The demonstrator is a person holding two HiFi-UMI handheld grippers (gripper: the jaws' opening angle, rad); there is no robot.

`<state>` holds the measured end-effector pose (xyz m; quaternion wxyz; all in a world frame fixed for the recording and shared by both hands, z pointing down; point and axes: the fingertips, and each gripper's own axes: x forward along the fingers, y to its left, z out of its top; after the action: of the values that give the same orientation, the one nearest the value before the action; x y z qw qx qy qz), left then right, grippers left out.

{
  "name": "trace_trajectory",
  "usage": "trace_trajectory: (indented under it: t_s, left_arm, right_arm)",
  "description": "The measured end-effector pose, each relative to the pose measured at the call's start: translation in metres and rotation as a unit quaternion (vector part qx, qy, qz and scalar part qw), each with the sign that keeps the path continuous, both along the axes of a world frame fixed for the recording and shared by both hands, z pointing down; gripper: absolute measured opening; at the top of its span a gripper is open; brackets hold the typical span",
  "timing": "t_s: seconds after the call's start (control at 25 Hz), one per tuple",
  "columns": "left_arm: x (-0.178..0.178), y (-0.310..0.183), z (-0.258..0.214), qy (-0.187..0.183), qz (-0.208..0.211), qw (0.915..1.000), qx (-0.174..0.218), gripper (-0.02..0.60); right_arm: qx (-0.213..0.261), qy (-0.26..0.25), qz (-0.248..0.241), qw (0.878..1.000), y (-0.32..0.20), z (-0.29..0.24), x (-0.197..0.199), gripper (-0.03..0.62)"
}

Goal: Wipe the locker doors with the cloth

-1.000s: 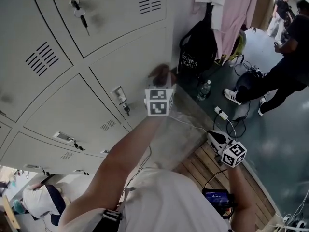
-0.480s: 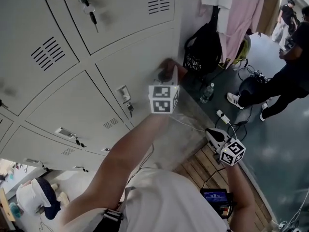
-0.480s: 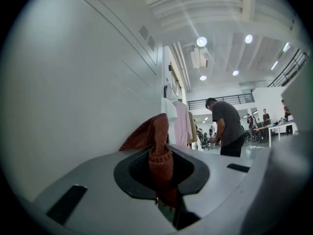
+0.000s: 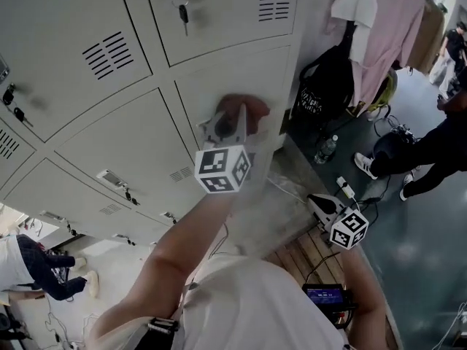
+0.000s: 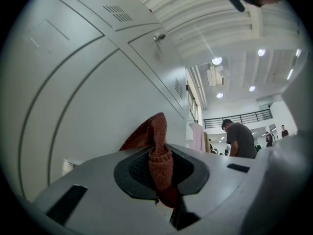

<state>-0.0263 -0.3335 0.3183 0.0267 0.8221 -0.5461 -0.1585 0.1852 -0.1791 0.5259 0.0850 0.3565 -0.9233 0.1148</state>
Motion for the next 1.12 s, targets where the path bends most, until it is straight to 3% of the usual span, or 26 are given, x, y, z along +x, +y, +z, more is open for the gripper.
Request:
trace_trajectory:
  t_s: [0.36, 0.56, 0.84, 1.12]
  left_arm:
    - [-0.081, 0.043, -0.001, 0.047, -0.057, 0.9971, -0.018, 0.041]
    - [-0.114, 0.061, -0.002, 0.007, -0.108, 0.9941, -0.009, 0.041]
    - [-0.074, 0.035, -0.024, -0.056, -0.06, 0.9966, -0.001, 0.041]
    - [-0.018, 0.005, -0.021, -0.082, -0.005, 0.9964, -0.019, 0.041]
  right_arm:
    - [0.001, 0.006, -0.073, 0.997, -0.008, 0.002, -0.049, 0.017]
    - [0.001, 0.01, -0.102, 0.995, -0.01, 0.005, -0.067, 0.017]
    - [0.006, 0.007, -0.097, 0.995, -0.014, 0.0, -0.067, 0.017]
    - [0.023, -0.005, -0.065, 0.998, -0.024, -0.018, -0.051, 0.017]
